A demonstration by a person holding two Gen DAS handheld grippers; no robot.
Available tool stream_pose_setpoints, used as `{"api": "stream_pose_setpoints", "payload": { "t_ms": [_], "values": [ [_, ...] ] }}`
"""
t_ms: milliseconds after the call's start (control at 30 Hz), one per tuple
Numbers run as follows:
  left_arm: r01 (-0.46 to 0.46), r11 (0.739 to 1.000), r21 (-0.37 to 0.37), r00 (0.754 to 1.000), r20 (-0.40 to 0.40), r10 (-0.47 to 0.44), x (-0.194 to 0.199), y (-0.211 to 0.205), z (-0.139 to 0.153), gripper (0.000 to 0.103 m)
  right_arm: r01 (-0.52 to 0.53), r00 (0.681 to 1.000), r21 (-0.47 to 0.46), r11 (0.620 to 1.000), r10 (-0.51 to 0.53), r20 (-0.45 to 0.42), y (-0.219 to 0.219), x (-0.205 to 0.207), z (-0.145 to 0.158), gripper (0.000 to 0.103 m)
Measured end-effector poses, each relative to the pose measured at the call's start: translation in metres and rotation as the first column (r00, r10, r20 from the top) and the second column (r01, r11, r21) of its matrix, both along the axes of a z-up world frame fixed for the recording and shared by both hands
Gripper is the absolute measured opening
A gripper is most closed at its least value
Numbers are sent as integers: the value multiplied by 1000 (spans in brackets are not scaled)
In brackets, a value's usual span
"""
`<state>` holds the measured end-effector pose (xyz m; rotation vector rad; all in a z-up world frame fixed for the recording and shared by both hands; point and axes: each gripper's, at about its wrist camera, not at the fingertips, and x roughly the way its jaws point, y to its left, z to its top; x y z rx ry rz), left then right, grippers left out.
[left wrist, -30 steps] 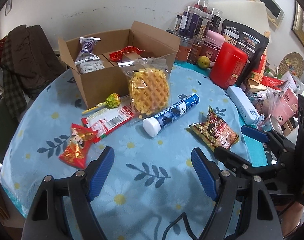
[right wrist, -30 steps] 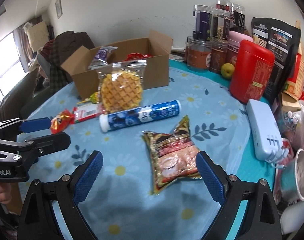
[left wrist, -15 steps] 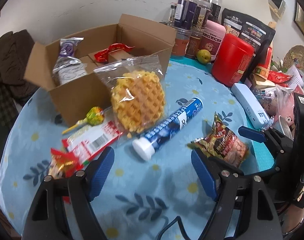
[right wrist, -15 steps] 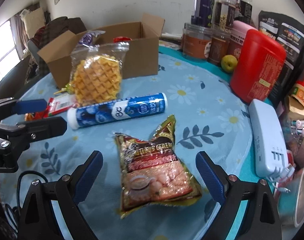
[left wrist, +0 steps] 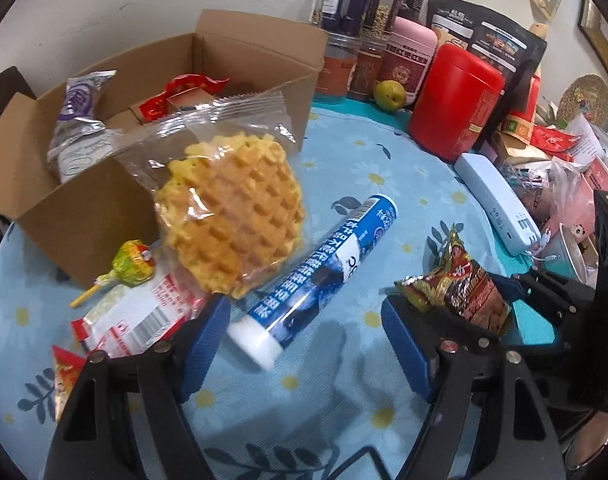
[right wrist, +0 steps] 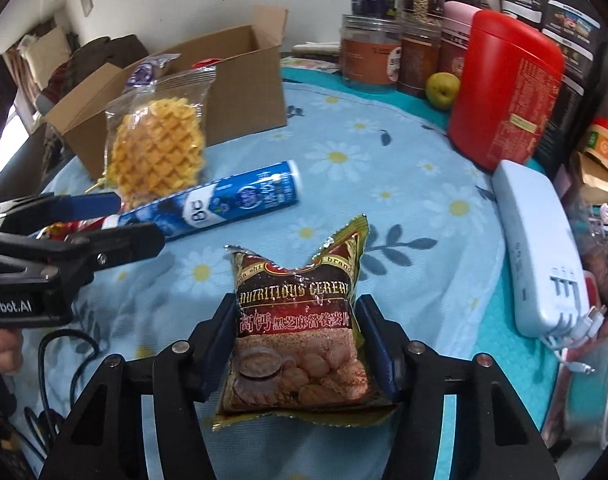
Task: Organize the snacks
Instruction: 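Grasp the blue-white tube with the left tool while the right tool grasps the brown cereal bag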
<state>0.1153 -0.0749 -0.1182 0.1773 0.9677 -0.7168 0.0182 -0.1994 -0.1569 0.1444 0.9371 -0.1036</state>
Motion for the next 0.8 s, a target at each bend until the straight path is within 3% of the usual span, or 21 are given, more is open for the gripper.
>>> {"api": "stream_pose_setpoints", "payload": {
  "t_ms": [200, 233, 267, 467, 800],
  "values": [
    [12, 1000, 20, 999, -37, -12, 4, -6, -12, 49, 8, 1000, 4, 1000, -8, -4, -2, -1, 0, 59],
    [14, 1000, 18, 999, -43, -13, 4, -6, -12, 38, 8, 1000, 2, 1000, -8, -5, -1, -2, 0, 59],
    [20, 1000, 20, 998, -54, -19, 3, -6, -13, 34, 9, 1000, 1, 1000, -9, -6, -1, -2, 0, 59],
    [47, 998, 29, 996, -78, -45, -13, -2, -13, 29, 9, 1000, -2, 1000, -9, -12, 3, -6, 1, 58],
    [16, 1000, 20, 993, -118, -14, -50, 26, -11, 29, -5, 1000, 27, 1000, 6, -20, 18, -31, 1, 55]
  ]
}}
